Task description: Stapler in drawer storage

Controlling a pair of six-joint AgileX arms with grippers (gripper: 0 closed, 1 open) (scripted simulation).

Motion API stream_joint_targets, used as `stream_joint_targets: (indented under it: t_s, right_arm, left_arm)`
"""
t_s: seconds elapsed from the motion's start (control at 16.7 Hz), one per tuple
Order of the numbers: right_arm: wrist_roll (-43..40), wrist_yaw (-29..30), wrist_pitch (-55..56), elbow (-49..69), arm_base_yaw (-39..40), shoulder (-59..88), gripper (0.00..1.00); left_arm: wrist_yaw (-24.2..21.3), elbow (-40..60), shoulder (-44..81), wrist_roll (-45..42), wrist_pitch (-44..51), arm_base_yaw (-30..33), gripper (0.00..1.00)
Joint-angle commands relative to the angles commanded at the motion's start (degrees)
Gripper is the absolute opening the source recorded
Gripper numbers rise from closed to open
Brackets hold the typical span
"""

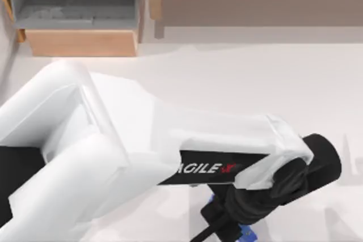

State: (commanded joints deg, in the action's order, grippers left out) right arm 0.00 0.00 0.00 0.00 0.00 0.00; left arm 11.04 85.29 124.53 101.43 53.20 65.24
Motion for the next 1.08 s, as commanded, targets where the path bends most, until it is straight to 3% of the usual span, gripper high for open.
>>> stream_joint_targets:
  t_s: [1.08]
  right_arm:
    - [0.0, 0.0, 0.0, 0.0, 0.0, 0.0, 1.00]
  left_arm:
    - [-0.1, 3.2, -2.4, -0.1, 5.7, 0.2, 0.00]
